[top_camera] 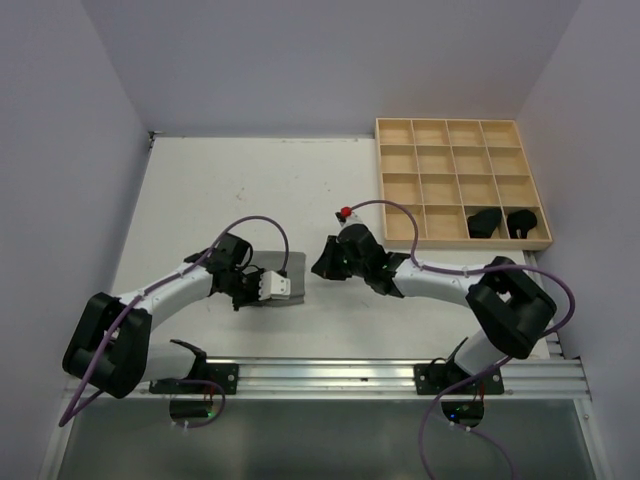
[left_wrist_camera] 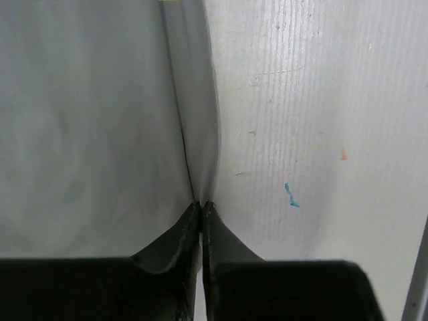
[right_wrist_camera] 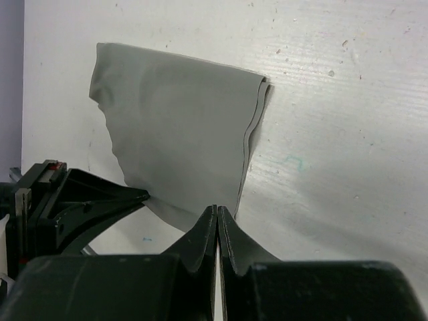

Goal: Roll the underwear
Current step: Fold the underwear

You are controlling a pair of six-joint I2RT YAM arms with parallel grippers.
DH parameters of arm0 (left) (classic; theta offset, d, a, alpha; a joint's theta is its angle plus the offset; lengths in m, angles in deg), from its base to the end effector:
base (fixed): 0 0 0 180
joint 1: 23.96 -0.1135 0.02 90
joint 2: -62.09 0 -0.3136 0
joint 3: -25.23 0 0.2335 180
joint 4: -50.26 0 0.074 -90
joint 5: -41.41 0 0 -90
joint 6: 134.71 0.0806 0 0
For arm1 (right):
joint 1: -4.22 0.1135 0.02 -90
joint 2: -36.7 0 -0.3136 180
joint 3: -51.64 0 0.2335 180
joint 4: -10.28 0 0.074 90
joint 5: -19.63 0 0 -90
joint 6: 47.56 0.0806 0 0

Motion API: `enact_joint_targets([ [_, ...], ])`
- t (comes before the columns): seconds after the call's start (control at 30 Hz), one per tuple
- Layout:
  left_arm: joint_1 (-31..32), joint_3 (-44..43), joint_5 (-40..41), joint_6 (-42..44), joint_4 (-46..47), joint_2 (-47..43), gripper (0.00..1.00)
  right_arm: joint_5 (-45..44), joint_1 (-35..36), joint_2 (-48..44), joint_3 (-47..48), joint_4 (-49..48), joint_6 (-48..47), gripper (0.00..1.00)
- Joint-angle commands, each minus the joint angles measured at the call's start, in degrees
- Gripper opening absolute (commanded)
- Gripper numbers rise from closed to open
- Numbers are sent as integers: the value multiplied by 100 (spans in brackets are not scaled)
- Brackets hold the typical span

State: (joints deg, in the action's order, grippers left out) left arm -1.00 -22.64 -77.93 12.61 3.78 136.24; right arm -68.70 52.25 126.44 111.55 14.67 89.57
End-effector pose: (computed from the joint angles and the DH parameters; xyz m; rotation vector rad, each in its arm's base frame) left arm 0.1563 -0.1091 0.1740 1.7927 1.9624 -0.5453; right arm 0.2316 0.2610 0.2240 -0.0364 2.3387 0.9368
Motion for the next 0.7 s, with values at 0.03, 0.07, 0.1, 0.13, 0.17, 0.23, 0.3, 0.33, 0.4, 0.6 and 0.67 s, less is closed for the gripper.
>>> enact_joint_targets([
  [0.03,33,186,122,279,-276,109,3,193,-83,-17,332,48,-327,6],
  [0.07,33,186,87,297,-347,91,0,237,-92,-9,376,100,-380,6],
  [0.1,33,186,26,315,-417,47,0,246,-101,-9,472,127,-494,6],
  [0.13,33,142,-27,393,-627,21,0,272,-118,9,525,145,-538,6],
  [0.17,42,107,-80,437,-777,-6,0,411,-127,44,578,162,-600,6],
  [0.23,42,11,-246,517,-1180,-85,0,474,-154,97,780,232,-775,6],
  [0.3,68,-148,-300,552,-1410,-68,0,553,-189,245,1025,382,-942,6],
  [0.33,68,-218,-317,552,-1611,-50,0,580,-241,299,1123,426,-978,6],
  [0.4,68,-472,-318,491,-1796,3,0,729,-303,509,1378,496,-1065,6],
  [0.6,68,-1439,-318,324,-1982,511,0,1001,-531,1211,2080,663,-1294,6],
  [0.67,68,-1738,-265,350,-1991,801,0,1098,-567,1467,2387,725,-1356,6],
])
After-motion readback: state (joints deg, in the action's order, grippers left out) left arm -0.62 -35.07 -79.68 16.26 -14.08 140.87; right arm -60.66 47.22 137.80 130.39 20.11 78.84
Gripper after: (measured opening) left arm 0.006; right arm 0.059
